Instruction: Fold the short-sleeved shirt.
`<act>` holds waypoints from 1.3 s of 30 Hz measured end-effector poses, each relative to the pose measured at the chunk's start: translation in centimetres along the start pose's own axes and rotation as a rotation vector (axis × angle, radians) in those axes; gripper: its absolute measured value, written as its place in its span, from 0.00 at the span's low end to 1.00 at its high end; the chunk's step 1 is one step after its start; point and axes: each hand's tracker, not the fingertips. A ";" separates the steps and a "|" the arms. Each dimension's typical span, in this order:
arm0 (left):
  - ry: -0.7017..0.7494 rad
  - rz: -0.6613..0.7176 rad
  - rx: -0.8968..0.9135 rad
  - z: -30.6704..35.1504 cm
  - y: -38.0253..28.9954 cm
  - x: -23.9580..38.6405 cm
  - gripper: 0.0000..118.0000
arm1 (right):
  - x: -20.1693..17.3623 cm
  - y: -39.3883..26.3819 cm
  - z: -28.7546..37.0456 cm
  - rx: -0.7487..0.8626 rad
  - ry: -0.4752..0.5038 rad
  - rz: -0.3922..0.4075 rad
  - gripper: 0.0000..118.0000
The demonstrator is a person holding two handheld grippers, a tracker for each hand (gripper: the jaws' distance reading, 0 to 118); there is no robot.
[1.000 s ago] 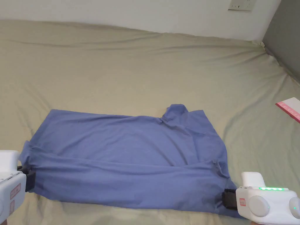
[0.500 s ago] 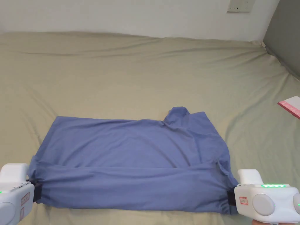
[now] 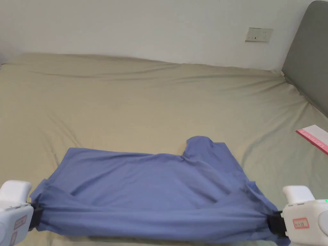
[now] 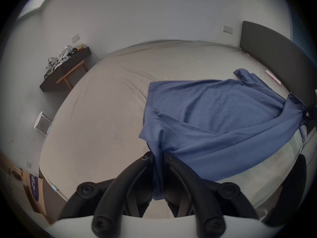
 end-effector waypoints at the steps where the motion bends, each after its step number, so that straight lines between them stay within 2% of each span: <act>1: -0.002 -0.007 -0.020 -0.1 -0.7 0.0 0.08 | 0.1 -0.8 -0.4 -0.024 0.015 -0.017 0.10; 3: -0.009 -0.028 -0.076 -0.8 -2.5 0.1 0.08 | 0.6 -2.4 -1.9 -0.070 0.039 -0.043 0.10; 9: 0.001 -0.070 -0.233 -6.3 -7.0 0.3 0.08 | 0.8 -5.7 -8.5 -0.142 0.009 -0.071 0.11; 10: -0.002 -0.065 -0.241 -7.0 -7.4 0.3 0.08 | 0.7 -6.0 -9.1 -0.146 0.002 -0.074 0.16; 12: -0.004 -0.047 -0.222 -7.2 -7.5 0.3 0.09 | 0.5 -6.4 -10.3 -0.164 -0.047 -0.080 0.52; 13: -0.003 -0.046 -0.216 -7.2 -7.4 0.3 0.11 | 0.4 -6.5 -10.6 -0.181 -0.102 -0.057 0.65; 14: -0.004 -0.043 -0.215 -7.0 -7.0 0.2 0.22 | 0.4 -6.5 -10.6 -0.173 -0.176 -0.018 0.76; 15: -0.005 -0.032 -0.213 -6.9 -6.8 0.0 0.40 | 0.5 -6.4 -10.4 -0.155 -0.193 -0.002 0.77; 17: 0.031 -0.014 -0.179 -6.2 -6.1 -0.2 0.90 | 0.3 -5.3 -9.1 -0.141 -0.222 0.003 0.77; 18: 0.037 -0.004 -0.167 -5.9 -5.7 -0.4 0.95 | 0.0 -4.5 -8.1 -0.107 -0.227 0.018 0.77; 22: -0.017 0.079 0.041 -1.6 -1.5 -0.9 0.94 | -2.2 0.1 -2.0 0.167 -0.242 0.072 0.77; 26: -0.016 0.123 0.329 5.0 4.0 -0.5 0.94 | -5.4 4.2 5.9 0.484 -0.196 0.098 0.77; 31: -0.005 0.144 0.650 13.1 8.6 1.3 0.94 | -9.7 6.4 14.2 0.801 -0.132 0.133 0.77; 32: 0.005 0.138 0.702 14.8 9.2 2.3 0.92 | -10.7 6.5 15.4 0.846 -0.138 0.144 0.77; 33: 0.003 0.132 0.770 16.3 9.4 2.9 0.87 | -11.6 6.7 16.2 0.888 -0.149 0.154 0.77; 34: 0.001 0.136 0.848 17.5 9.3 3.5 0.76 | -12.5 6.6 16.9 0.923 -0.165 0.163 0.76; 36: 0.047 0.114 0.885 19.2 9.8 5.0 0.39 | -14.0 6.5 17.6 0.963 -0.188 0.196 0.64; 37: 0.086 0.088 0.878 19.6 10.1 5.7 0.26 | -14.9 6.5 17.4 0.979 -0.212 0.208 0.49; 38: 0.091 0.075 0.886 19.7 10.1 6.3 0.17 | -15.5 6.3 17.4 1.015 -0.223 0.205 0.17; 39: 0.080 0.070 0.879 19.8 10.0 6.7 0.15 | -16.1 6.1 17.3 1.047 -0.227 0.205 0.01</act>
